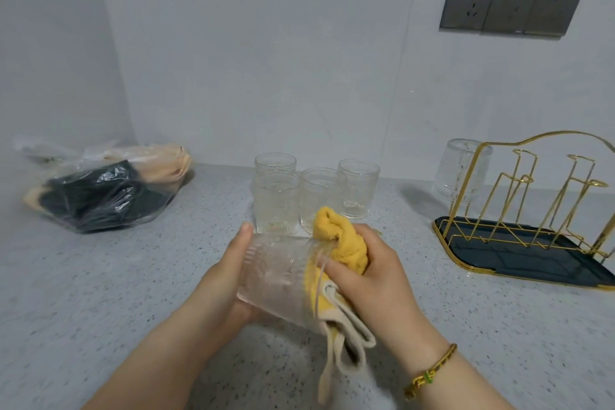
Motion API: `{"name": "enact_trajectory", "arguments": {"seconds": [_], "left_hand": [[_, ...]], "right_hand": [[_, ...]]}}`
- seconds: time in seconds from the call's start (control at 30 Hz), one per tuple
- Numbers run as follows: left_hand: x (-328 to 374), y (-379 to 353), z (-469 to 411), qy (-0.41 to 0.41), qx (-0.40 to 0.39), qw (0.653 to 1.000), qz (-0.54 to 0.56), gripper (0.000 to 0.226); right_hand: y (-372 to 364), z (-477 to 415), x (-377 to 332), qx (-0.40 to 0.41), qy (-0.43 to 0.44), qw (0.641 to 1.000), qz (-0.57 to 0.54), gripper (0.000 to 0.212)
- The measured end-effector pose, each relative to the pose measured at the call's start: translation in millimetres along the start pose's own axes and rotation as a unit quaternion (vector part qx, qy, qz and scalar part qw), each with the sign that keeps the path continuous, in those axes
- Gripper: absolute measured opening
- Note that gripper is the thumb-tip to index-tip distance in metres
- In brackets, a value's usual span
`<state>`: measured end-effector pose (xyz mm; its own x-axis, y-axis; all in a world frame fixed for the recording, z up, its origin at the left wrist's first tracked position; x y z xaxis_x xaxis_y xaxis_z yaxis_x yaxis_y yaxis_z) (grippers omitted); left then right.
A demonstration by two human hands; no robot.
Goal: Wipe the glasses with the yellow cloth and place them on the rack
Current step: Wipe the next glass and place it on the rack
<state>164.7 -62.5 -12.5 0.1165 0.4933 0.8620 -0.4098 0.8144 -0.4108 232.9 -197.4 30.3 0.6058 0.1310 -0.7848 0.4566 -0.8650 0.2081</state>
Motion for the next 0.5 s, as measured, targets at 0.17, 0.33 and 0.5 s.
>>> {"name": "enact_trajectory", "arguments": {"seconds": [0.17, 0.33, 0.5], "left_hand": [[-2, 5, 5, 0.033, 0.042, 0.992, -0.118, 0.045], [2, 1, 2, -0.049, 0.026, 0.996, -0.069, 0.031], [-5, 7, 1, 0.039, 0.034, 0.994, -0.098, 0.054]], "right_hand": [[-1, 2, 0, -0.004, 0.009, 0.999, 0.039, 0.029], [-1, 6, 19, 0.001, -0.174, 0.981, -0.088, 0.026], [-2, 4, 15, 0.02, -0.096, 0.994, -0.037, 0.017]]}}
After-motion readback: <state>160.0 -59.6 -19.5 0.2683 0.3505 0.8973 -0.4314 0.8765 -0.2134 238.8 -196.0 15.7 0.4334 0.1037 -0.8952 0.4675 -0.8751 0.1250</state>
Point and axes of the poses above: each hand's wrist, its own z-axis away from the middle knuckle, its own y-axis out of the back of the hand, x = y × z, the point moved 6 cm from there along -z, towards the middle knuckle, and after that the axes turned 12 degrees about y, right-handed, at the moved point
